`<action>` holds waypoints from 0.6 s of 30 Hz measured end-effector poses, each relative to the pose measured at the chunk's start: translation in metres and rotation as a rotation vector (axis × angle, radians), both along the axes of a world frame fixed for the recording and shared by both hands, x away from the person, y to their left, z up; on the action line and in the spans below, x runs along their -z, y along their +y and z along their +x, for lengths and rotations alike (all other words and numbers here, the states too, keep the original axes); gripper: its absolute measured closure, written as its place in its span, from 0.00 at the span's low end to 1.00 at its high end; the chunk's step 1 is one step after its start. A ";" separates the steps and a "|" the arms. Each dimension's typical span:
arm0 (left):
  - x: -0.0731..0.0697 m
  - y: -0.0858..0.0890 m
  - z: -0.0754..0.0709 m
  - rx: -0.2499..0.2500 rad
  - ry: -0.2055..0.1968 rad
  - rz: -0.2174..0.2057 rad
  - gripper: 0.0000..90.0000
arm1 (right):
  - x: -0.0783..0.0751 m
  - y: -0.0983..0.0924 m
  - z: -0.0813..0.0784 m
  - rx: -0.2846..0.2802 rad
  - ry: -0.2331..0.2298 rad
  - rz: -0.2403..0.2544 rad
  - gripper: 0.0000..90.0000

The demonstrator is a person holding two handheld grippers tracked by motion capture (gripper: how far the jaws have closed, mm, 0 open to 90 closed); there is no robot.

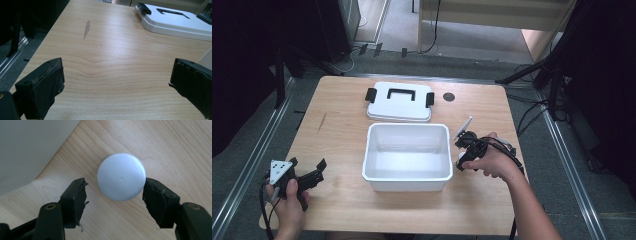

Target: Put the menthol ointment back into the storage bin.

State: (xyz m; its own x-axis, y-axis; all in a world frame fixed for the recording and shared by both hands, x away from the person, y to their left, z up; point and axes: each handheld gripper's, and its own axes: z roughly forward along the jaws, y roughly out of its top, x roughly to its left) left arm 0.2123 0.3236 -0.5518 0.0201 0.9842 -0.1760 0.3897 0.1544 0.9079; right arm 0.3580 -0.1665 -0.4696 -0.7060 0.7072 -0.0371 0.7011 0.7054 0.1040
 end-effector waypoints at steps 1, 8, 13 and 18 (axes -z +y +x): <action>0.000 0.000 0.000 0.001 0.001 0.001 0.00 | 0.001 0.001 0.001 -0.009 -0.006 -0.008 0.44; 0.000 0.000 0.000 0.001 0.001 -0.001 0.00 | 0.003 0.000 0.004 -0.023 0.016 -0.014 0.57; 0.000 0.000 0.000 0.003 0.002 0.002 0.00 | -0.008 -0.005 0.003 -0.017 0.009 -0.006 0.57; 0.000 0.000 0.000 0.002 0.001 0.004 0.00 | -0.029 -0.008 0.001 -0.043 0.001 0.008 0.57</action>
